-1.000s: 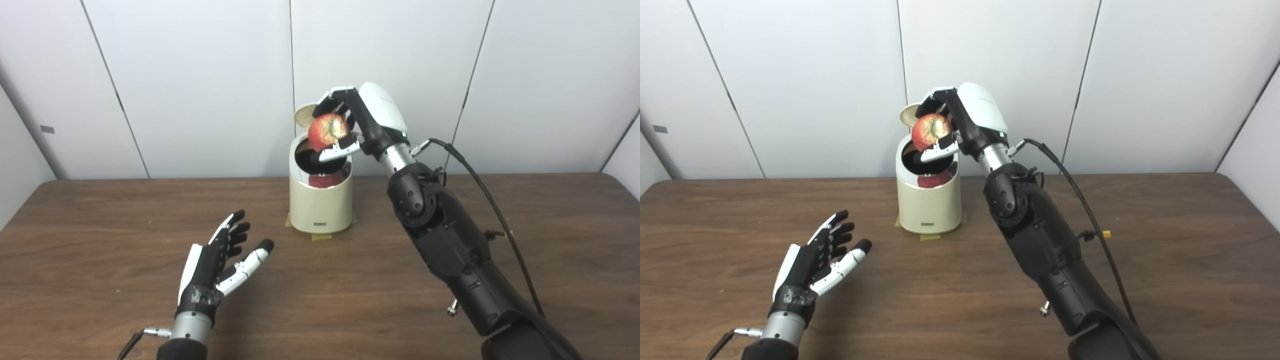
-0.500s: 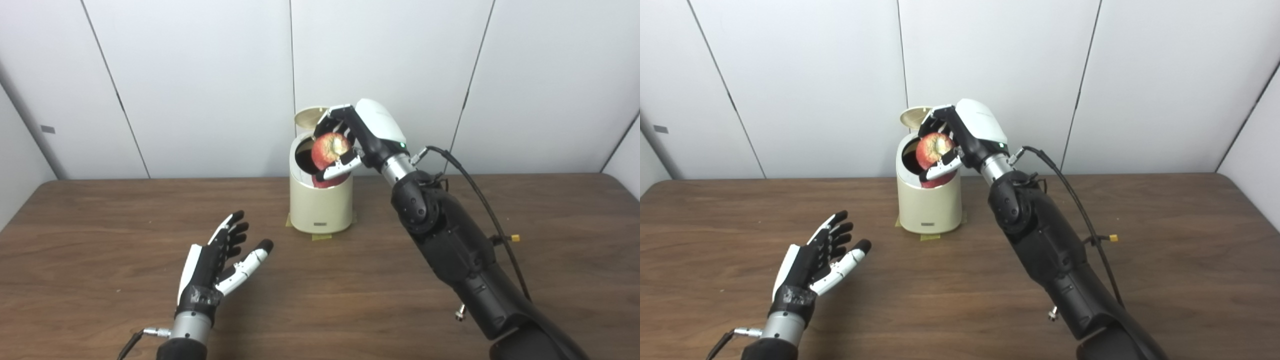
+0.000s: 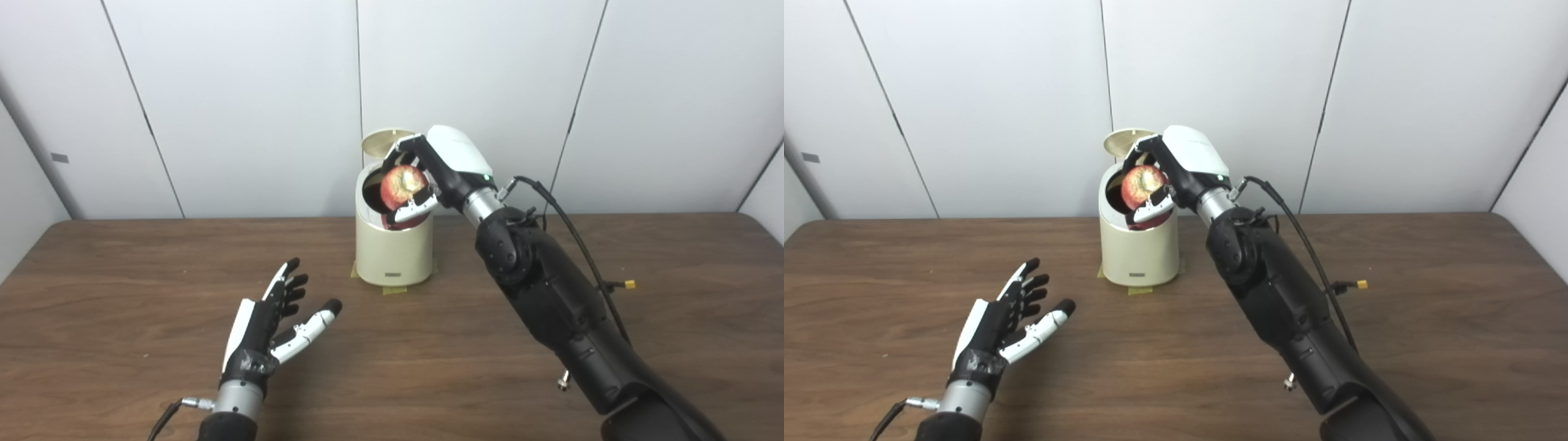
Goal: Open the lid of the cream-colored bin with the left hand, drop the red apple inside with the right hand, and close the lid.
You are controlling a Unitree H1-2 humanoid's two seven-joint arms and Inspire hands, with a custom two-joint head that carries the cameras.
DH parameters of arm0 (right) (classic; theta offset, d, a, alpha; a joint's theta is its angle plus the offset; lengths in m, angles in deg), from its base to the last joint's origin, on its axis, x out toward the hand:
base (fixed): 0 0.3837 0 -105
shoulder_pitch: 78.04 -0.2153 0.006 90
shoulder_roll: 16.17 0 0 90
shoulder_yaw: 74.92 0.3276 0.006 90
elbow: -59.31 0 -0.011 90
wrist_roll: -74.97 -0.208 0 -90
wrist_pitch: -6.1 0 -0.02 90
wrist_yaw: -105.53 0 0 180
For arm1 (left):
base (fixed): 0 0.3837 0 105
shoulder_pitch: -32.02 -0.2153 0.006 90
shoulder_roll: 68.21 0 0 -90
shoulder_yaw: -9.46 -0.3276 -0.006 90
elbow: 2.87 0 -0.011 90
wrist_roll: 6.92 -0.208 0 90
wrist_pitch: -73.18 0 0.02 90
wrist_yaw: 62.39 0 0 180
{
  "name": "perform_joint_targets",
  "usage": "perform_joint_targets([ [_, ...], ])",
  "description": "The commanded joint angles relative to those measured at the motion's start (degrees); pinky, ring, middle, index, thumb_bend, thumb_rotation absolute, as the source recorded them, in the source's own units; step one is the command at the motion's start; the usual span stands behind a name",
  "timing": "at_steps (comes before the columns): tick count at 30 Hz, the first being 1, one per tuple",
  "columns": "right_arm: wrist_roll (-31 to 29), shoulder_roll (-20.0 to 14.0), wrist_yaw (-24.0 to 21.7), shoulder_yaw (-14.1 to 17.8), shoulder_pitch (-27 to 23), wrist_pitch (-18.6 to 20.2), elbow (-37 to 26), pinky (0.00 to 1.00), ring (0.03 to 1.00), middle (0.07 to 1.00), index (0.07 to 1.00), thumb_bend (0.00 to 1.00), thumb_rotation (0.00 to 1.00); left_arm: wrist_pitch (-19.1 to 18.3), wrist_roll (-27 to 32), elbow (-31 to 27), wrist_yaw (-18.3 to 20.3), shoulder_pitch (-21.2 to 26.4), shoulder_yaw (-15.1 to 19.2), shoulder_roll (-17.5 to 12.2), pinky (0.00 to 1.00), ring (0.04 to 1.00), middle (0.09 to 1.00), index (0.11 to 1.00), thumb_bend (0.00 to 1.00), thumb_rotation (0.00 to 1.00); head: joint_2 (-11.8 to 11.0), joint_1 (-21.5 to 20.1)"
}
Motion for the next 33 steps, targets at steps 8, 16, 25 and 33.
perform_joint_targets([
  [8,1.06,-0.9,0.05,0.25,-4.03,-0.16,-1.19,0.64,0.754,0.789,0.782,0.91,0.12,2.1,-0.62,-1.16,-0.13,2.17,-0.59,-0.53,0.86,0.886,0.909,0.975,0.72,0.43,0.02,0.07],
  [16,1.84,-1.4,-0.64,-0.04,-3.74,-0.3,-2.02,0.67,0.757,0.777,0.763,0.92,0.13,1.28,-0.53,-1.57,0.57,2.11,-0.81,-0.66,0.87,0.895,0.911,0.98,0.71,0.42,0.55,-0.54],
  [25,-4.14,-0.1,1.7,5.04,-1.43,-2.66,-4.9,0.44,0.485,0.517,0.533,0.59,0.01,1.45,-0.44,-1.26,0.55,2.15,-1.12,-0.37,0.87,0.894,0.917,0.973,0.71,0.42,0.96,-0.66],
  [33,-6.48,0.47,4.49,7.53,1.54,-4.08,-10.11,0.34,0.409,0.496,0.493,0.5,0.0,0.91,-0.5,-0.76,1.33,2.81,-1.23,-1.54,0.87,0.895,0.915,0.962,0.71,0.42,0.93,-0.91],
])
